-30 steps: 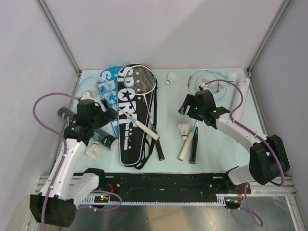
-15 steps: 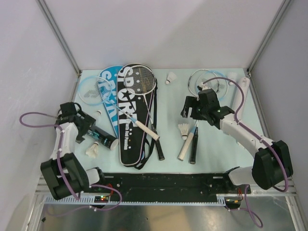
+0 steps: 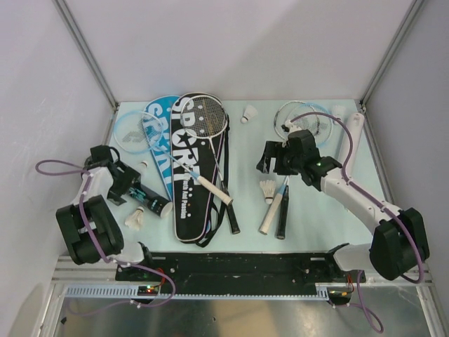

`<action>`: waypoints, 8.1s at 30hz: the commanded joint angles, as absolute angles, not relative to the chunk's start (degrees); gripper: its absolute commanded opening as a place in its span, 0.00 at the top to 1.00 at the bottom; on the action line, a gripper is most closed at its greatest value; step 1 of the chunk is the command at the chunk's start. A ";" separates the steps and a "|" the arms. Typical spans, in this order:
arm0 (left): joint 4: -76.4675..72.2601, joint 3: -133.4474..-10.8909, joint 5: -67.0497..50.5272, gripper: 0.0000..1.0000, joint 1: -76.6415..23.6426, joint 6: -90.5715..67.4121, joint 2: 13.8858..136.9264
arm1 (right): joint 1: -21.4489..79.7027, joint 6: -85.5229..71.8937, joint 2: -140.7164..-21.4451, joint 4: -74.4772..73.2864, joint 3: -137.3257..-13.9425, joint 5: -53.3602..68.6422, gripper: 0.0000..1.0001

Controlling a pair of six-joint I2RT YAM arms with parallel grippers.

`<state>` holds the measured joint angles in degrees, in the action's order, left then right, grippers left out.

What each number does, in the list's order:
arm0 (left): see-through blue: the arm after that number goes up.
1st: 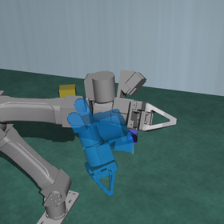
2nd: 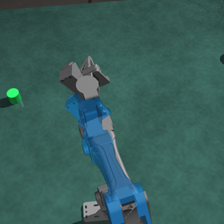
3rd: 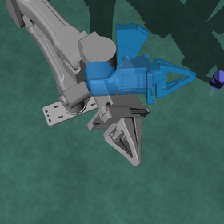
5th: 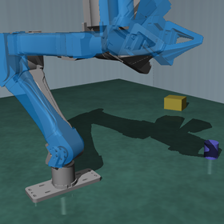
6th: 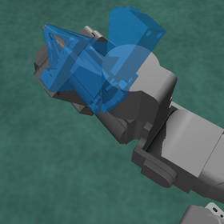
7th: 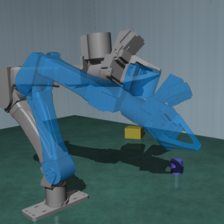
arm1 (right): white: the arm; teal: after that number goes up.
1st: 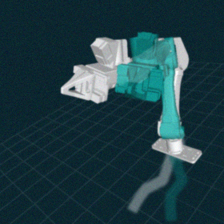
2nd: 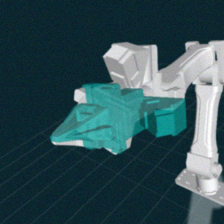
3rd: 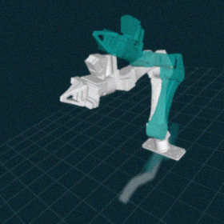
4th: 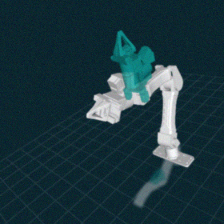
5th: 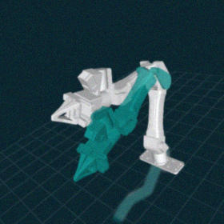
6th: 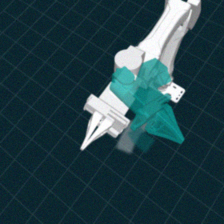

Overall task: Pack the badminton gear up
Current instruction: Open the lid of the shuttle tube, then place the lid at the center of the board, then pick up the shuttlecock at the center of the board, then place the shuttlecock in the racket bag.

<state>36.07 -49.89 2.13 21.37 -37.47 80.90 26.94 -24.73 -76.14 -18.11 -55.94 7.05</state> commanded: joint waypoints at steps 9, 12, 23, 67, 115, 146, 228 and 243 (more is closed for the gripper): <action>33.52 -54.20 -1.25 0.22 22.37 -37.12 87.99 | 34.84 -24.77 -73.34 -14.86 -55.08 5.71 0.12; 33.55 -53.93 -1.73 0.28 22.77 -37.21 87.87 | 36.83 -25.04 -73.32 -13.35 -55.06 5.09 0.13; 33.72 -53.53 -6.73 0.44 24.34 -38.99 78.19 | 47.76 -18.19 -73.89 5.75 -52.11 2.53 0.15; 33.50 -40.61 -19.41 0.49 26.53 -52.90 54.77 | 62.99 -18.22 -98.67 56.16 -47.82 -2.66 1.00; 32.89 -43.23 -16.48 0.49 26.83 -52.55 51.12 | 45.09 -39.44 -90.41 7.12 -47.27 -17.77 0.71; 27.71 -70.71 -21.36 0.44 26.86 -74.45 47.69 | 61.17 -50.65 -129.62 22.06 -90.85 12.16 0.37; 23.29 -49.30 -26.30 0.42 29.62 -52.35 48.38 | 47.39 -34.80 -94.29 -5.73 -63.61 28.90 0.59; 23.23 -44.11 -26.08 0.42 29.07 -43.96 53.52 | 46.97 -29.27 -96.66 -7.82 -63.69 31.18 0.53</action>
